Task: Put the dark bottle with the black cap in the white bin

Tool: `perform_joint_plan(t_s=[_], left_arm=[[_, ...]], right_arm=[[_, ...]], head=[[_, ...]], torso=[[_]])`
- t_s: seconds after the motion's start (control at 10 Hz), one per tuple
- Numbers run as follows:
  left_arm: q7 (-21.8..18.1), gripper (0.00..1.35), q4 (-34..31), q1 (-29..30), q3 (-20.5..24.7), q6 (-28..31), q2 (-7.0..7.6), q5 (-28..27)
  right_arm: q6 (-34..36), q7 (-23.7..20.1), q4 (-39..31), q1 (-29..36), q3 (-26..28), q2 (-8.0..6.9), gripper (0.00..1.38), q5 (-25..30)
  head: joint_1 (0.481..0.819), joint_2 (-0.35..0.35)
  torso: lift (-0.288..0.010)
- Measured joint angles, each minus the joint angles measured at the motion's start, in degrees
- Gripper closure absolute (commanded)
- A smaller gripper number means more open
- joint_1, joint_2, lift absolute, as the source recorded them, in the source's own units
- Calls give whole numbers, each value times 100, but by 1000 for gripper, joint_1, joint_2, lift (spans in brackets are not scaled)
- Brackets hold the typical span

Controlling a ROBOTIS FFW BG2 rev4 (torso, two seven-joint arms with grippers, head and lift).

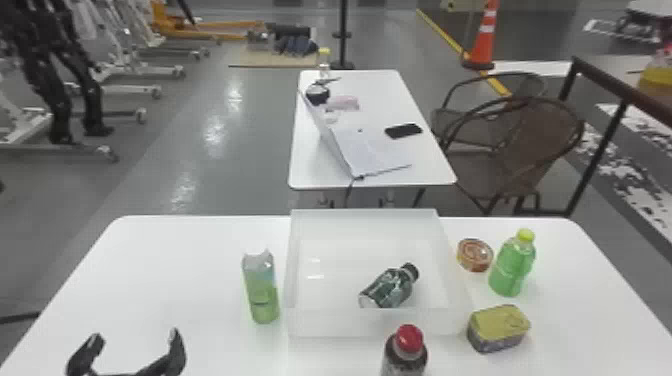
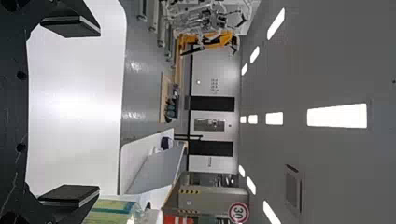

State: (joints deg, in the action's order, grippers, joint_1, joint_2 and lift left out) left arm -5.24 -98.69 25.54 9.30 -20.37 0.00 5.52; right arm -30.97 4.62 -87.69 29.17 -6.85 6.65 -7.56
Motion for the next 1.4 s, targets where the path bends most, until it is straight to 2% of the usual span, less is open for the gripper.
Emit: perform_joint_plan(t_s=[0.2,0.3,0.5,1.4], left_arm=[[-17,113,692,257,81,-716,0,149],[-72,116,854,325,123,-845,0,125],[12,116,1152,343,-67,-1080,0,258],[15,116,1194,260,-171,-1111,0,341]], right_arm=[[25,3,-27,44,2,3,91,5],[34,4,-43,70,7,3,91,0],[50,2,-65,99,9,4,91,-8],[335,4,-521,477,50,170,84,118]], head=[[549,0],[549,0],[549,0],[549,0]], torso=[[-100],[-100],[-100],[-100]])
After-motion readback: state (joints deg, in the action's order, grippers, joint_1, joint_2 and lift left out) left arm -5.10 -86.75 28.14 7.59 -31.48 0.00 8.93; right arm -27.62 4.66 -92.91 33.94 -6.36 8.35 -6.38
